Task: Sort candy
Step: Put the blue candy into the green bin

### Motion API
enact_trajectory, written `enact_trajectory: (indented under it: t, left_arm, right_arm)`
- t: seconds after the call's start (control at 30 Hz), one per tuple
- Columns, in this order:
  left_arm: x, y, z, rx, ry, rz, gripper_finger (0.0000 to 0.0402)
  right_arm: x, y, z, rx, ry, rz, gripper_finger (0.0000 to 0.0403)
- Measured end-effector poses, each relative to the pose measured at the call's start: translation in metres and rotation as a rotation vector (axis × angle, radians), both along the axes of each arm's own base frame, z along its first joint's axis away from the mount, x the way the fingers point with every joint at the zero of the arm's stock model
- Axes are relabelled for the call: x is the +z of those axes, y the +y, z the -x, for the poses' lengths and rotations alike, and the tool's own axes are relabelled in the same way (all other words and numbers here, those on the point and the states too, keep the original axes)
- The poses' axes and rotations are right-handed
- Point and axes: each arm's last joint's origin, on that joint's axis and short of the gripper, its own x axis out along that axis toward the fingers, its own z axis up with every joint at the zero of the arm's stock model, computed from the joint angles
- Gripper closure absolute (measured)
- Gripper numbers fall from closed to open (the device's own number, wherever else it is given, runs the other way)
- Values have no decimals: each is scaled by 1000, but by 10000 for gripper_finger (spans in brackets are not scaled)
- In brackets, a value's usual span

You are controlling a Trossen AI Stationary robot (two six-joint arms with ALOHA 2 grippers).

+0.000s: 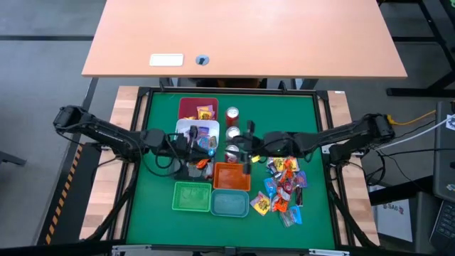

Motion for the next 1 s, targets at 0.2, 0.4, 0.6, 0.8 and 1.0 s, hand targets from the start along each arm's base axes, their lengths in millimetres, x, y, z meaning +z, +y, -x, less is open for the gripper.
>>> enact_trajectory:
  t: [0.2, 0.4, 0.6, 0.8, 1.0]
  left_arm:
    - [-22, -19, 10, -271, 315, 219, 401]
    - [-45, -41, 22, -281, 586, 301, 401]
    - [-50, -53, 30, -229, 631, 260, 401]
    - [-50, -61, 35, -243, 640, 271, 401]
    - [-54, -65, 39, -168, 693, 347, 370]
  right_arm:
    - [9, -7, 38, -45, 194, -92, 238]
    - [-1, -13, 67, -118, 448, -109, 237]
    - [-21, -19, 85, -265, 694, -87, 237]
    - [-29, -33, 94, -428, 800, -162, 237]
    - [-29, -56, 95, -539, 800, -216, 237]
